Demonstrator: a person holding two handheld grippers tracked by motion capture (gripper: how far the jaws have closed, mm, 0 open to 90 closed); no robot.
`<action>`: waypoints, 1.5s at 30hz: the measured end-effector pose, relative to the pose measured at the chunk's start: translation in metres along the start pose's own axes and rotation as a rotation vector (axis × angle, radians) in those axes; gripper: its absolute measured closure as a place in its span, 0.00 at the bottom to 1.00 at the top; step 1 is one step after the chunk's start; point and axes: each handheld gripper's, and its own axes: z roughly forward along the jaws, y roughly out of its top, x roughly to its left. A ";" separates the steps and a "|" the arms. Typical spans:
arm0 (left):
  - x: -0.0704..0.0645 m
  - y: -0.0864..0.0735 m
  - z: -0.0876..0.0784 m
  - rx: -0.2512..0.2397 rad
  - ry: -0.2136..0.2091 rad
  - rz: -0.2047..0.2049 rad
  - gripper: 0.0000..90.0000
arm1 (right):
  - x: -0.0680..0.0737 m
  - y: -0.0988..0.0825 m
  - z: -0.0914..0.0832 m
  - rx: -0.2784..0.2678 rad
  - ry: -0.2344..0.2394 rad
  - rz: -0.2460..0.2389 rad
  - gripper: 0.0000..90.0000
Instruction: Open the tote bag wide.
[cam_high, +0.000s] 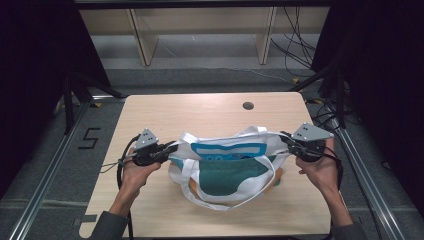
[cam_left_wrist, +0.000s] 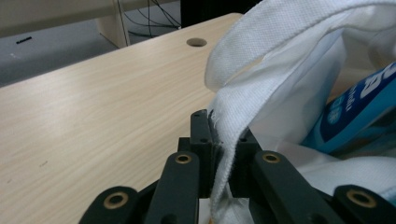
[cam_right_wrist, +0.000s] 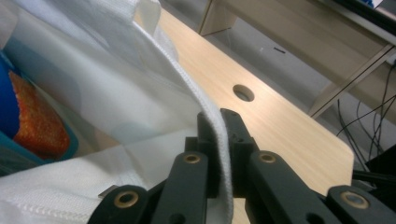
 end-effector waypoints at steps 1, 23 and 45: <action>0.001 -0.002 0.001 0.005 -0.005 0.003 0.93 | 0.001 -0.001 0.001 0.005 0.002 0.005 0.98; -0.003 -0.059 0.025 0.184 -0.012 0.010 0.92 | 0.023 -0.048 0.035 0.180 0.114 -0.005 0.97; -0.010 -0.078 0.038 0.218 0.002 0.030 0.92 | 0.034 -0.083 0.067 0.276 0.179 0.045 0.97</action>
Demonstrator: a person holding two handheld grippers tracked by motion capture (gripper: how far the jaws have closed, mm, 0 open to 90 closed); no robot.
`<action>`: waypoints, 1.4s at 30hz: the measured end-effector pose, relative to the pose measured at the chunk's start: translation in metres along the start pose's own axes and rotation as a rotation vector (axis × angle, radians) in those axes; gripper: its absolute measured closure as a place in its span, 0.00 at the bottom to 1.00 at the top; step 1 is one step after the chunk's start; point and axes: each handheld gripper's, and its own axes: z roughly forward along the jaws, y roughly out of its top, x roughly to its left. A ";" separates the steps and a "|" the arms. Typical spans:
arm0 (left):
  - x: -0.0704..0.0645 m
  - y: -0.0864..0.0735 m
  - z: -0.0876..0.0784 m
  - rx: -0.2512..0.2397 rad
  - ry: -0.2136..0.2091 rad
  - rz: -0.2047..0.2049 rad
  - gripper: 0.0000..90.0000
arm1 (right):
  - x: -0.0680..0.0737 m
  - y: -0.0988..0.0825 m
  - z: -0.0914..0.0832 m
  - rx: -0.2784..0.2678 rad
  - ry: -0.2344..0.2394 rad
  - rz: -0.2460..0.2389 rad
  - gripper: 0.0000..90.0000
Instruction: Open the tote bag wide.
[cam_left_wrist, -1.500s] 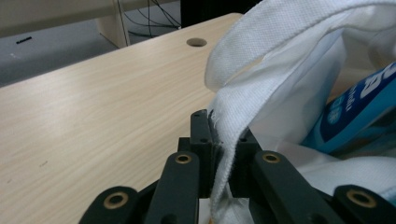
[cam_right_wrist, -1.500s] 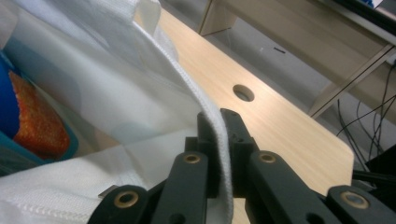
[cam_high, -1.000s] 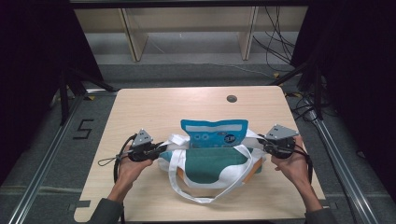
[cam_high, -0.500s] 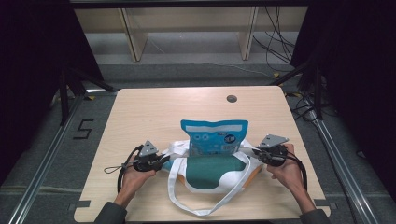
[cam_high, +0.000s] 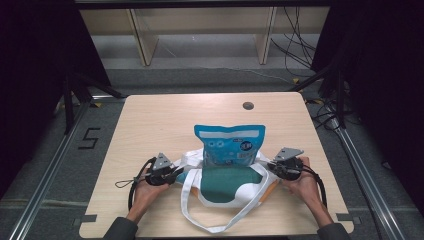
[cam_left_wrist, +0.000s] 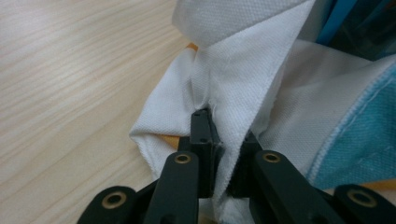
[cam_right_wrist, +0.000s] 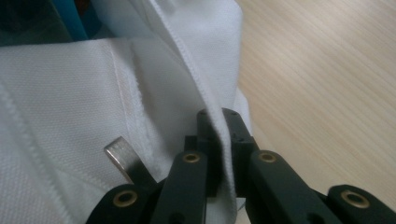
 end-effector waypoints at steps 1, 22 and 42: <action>-0.001 0.001 -0.001 0.014 -0.009 -0.014 0.90 | 0.000 0.001 0.000 0.008 0.002 0.008 0.97; -0.009 0.052 -0.054 -0.126 0.010 -0.060 0.33 | 0.000 0.043 -0.095 -0.289 0.099 0.169 0.53; -0.014 0.091 0.003 -0.094 -0.127 0.045 0.64 | 0.044 0.060 -0.066 -0.201 0.361 -0.017 0.65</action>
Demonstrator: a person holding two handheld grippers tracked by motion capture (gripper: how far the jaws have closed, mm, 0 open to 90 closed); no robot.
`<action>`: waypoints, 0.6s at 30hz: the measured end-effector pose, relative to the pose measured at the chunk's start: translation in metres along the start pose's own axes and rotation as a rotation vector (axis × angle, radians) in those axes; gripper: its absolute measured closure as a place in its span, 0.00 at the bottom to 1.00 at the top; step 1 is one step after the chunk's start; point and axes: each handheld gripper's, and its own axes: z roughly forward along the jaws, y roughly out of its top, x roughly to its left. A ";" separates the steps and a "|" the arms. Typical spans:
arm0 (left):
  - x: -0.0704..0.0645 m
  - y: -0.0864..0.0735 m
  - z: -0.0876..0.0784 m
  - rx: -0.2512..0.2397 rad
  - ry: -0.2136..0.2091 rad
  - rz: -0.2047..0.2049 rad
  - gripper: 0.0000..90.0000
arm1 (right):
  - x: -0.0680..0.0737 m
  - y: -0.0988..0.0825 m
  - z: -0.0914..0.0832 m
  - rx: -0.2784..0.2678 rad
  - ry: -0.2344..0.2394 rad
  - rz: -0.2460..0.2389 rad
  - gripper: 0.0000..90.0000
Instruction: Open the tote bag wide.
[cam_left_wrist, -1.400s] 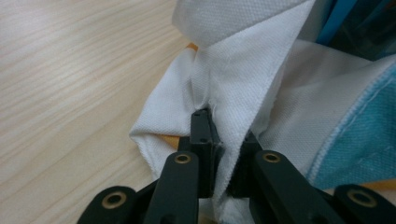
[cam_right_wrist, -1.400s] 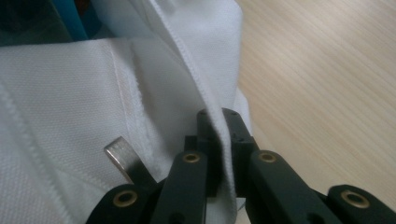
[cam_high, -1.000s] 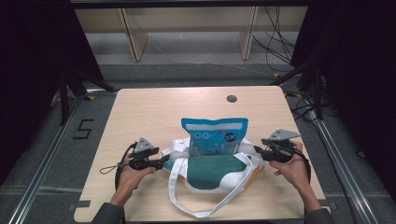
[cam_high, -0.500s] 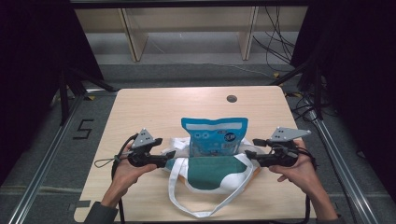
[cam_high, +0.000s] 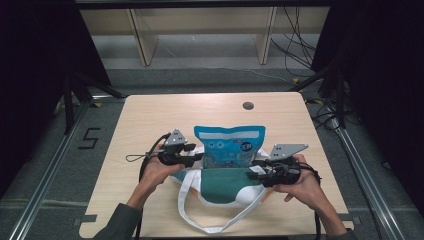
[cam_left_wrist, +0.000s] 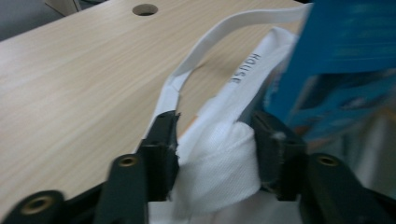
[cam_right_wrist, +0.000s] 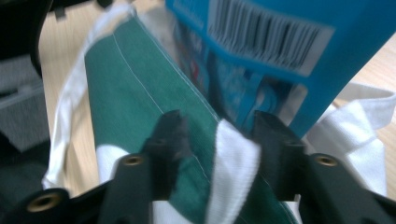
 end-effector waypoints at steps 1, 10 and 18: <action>0.004 -0.001 0.005 -0.008 -0.006 -0.019 0.70 | 0.003 -0.002 -0.002 0.013 -0.008 -0.001 0.73; 0.023 -0.003 0.031 0.095 0.047 -0.034 0.83 | 0.024 -0.027 -0.013 0.113 0.068 -0.076 0.93; 0.033 -0.029 0.057 0.148 0.038 -0.112 0.85 | 0.031 -0.054 0.024 0.243 0.081 -0.058 0.94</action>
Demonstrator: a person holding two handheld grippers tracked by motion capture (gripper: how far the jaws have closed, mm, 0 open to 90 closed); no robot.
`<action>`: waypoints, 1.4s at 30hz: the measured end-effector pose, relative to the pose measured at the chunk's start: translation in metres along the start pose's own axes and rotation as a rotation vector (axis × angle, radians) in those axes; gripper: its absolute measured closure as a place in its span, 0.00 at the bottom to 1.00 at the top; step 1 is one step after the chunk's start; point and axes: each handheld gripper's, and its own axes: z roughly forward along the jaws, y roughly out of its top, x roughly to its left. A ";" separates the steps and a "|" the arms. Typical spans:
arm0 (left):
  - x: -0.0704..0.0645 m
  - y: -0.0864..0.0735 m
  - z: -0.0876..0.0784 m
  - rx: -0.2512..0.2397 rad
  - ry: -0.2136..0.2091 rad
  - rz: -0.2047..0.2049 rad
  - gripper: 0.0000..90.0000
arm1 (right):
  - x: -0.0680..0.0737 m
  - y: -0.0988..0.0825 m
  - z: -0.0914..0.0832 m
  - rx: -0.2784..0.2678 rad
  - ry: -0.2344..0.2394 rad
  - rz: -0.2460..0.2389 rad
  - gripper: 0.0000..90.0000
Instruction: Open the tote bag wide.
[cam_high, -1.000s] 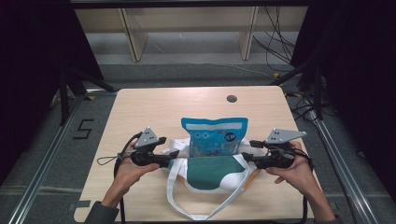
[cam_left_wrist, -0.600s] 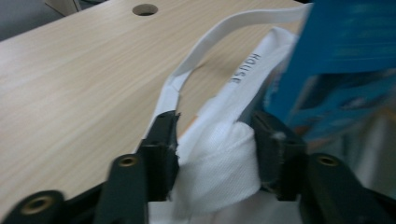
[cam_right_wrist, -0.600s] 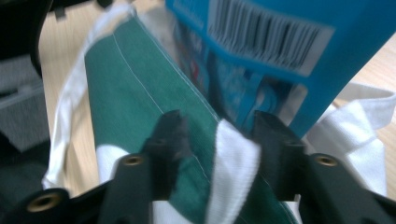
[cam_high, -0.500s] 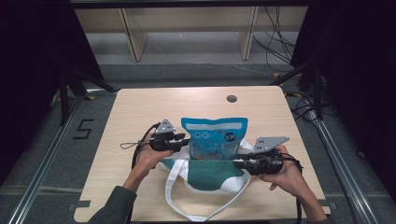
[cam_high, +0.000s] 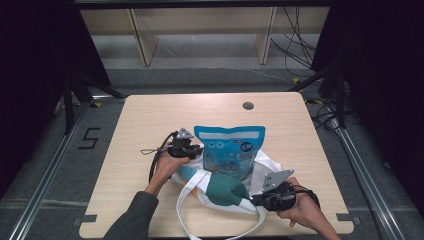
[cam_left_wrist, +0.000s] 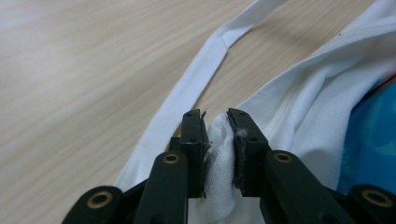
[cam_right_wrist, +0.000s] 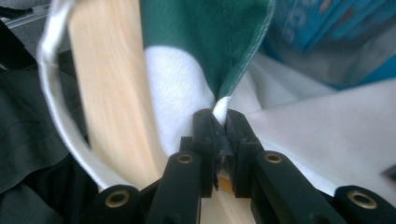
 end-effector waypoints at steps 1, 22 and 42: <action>0.002 -0.006 0.005 -0.015 -0.014 -0.052 0.85 | -0.002 -0.002 0.006 0.002 0.008 0.006 0.94; -0.059 0.002 -0.122 -0.168 -0.123 -0.054 0.56 | -0.031 0.007 -0.070 -0.271 -0.263 0.097 0.62; -0.126 -0.047 -0.067 0.034 -0.204 0.265 0.85 | -0.107 0.037 -0.018 -0.174 -0.411 0.152 0.98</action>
